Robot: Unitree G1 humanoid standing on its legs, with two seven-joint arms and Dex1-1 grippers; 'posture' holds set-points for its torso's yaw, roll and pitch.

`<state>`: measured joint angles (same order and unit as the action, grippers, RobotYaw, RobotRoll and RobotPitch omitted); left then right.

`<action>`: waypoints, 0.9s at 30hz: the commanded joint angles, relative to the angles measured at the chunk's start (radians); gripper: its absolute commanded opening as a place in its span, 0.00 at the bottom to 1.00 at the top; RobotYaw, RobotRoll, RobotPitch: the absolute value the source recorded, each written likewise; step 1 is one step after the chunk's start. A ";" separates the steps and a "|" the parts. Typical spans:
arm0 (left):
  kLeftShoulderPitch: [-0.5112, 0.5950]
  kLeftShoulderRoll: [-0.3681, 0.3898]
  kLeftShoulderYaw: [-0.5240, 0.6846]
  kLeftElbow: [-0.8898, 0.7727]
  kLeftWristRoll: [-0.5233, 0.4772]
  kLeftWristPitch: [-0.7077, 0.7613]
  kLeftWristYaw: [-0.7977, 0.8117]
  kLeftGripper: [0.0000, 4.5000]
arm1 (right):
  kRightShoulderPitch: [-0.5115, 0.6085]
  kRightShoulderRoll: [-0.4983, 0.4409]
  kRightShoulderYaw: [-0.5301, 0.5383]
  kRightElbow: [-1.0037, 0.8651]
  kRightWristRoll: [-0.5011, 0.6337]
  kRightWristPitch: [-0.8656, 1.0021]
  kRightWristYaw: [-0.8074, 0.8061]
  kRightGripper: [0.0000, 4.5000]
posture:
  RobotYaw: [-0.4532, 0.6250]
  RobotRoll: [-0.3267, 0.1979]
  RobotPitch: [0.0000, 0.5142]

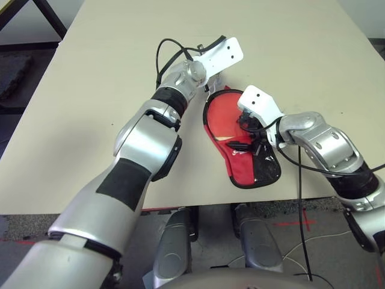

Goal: Store the ping-pong paddle in its case and zip it.

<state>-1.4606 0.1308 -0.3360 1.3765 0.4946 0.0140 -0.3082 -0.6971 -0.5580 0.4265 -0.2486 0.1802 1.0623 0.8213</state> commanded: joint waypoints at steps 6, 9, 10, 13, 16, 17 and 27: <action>-0.045 -0.064 -0.007 0.002 0.036 -0.037 0.040 0.12 | 0.082 0.034 0.116 0.052 0.018 0.126 -0.019 1.00 | 0.11 0.62 0.54; -0.054 -0.089 -0.020 0.004 0.051 -0.053 0.043 0.12 | 0.089 0.050 0.116 0.034 0.021 0.146 -0.040 1.00 | 0.07 0.62 0.52; -0.056 -0.097 -0.024 0.005 0.057 -0.055 0.046 0.12 | 0.092 0.054 0.115 0.028 0.022 0.151 -0.046 1.00 | 0.06 0.62 0.52; -0.064 -0.120 -0.032 0.007 0.072 -0.064 0.052 0.12 | 0.101 0.063 0.114 0.009 0.028 0.168 -0.063 1.00 | 0.04 0.62 0.51; -0.075 -0.149 -0.033 0.008 0.077 -0.073 0.057 0.12 | 0.108 0.065 0.111 -0.005 0.034 0.180 -0.074 1.00 | 0.02 0.62 0.54; -0.079 -0.159 -0.032 0.008 0.075 -0.078 0.058 0.12 | 0.110 0.066 0.110 -0.008 0.035 0.182 -0.077 1.00 | 0.02 0.62 0.54; -0.090 -0.211 -0.014 0.011 0.058 -0.105 0.046 0.12 | 0.106 0.074 0.101 -0.003 0.046 0.187 -0.092 1.00 | 0.03 0.62 0.57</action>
<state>-1.5291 -0.0573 -0.3628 1.3902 0.5584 -0.0646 -0.2577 -0.6671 -0.4807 0.4269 -0.3507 0.2021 1.1515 0.7208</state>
